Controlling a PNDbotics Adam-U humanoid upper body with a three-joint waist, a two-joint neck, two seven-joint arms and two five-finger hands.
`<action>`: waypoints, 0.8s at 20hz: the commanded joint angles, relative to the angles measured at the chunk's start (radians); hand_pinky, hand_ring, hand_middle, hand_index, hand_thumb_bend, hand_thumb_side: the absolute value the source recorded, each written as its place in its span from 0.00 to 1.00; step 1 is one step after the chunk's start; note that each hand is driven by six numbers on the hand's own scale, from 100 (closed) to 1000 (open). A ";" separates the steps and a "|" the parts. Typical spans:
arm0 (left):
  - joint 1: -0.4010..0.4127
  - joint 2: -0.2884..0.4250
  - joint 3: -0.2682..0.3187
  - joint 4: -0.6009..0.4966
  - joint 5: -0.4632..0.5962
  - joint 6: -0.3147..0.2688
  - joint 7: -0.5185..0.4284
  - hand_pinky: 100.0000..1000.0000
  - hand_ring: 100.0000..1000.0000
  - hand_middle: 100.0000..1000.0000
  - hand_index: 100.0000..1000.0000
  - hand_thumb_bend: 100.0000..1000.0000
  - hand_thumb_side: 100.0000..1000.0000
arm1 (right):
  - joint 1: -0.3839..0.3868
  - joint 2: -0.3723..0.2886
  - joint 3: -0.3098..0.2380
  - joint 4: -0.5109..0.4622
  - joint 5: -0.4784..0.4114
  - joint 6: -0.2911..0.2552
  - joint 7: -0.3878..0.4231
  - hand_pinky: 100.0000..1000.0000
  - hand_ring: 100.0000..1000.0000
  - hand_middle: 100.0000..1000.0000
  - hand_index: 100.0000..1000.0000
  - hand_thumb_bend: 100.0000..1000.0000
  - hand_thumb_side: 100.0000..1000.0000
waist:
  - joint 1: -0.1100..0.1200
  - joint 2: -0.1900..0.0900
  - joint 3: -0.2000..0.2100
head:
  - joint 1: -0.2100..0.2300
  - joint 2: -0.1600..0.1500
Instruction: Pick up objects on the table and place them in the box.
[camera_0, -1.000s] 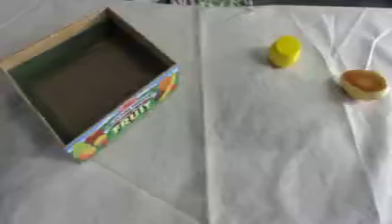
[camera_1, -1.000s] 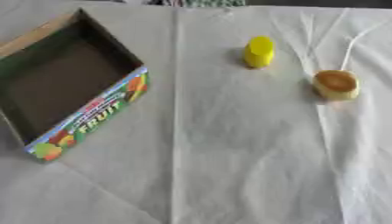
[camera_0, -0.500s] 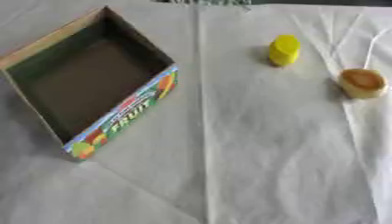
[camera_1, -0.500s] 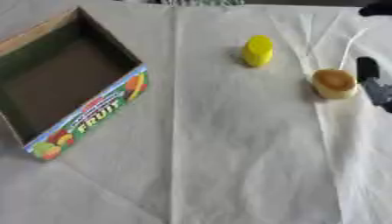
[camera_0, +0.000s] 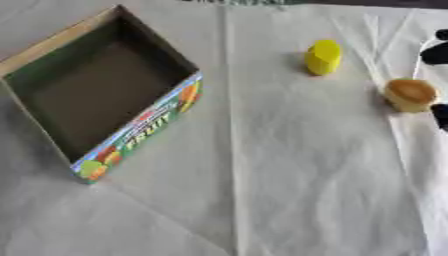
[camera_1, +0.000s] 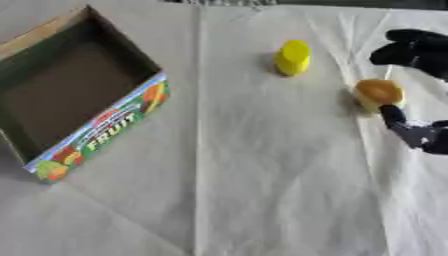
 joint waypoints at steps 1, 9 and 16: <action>-0.004 0.029 -0.001 -0.016 0.002 0.000 -0.008 0.77 0.76 0.76 0.85 0.00 0.18 | -0.019 -0.072 0.016 0.038 0.033 -0.023 0.020 0.87 1.00 0.86 0.92 0.00 0.40 | 0.000 -0.022 0.000 | -0.006 -0.002; -0.004 0.028 -0.008 -0.016 0.005 0.001 -0.016 0.77 0.76 0.76 0.85 0.00 0.19 | -0.070 -0.077 0.059 0.128 0.005 -0.036 0.012 0.88 1.00 0.83 0.94 0.00 0.38 | 0.000 -0.018 0.005 | -0.013 -0.002; -0.003 0.024 -0.013 -0.016 0.013 0.001 -0.025 0.77 0.76 0.76 0.85 0.00 0.20 | -0.117 -0.058 0.088 0.190 -0.075 0.008 0.080 0.89 1.00 0.80 0.94 0.00 0.29 | 0.004 -0.017 0.010 | -0.023 -0.004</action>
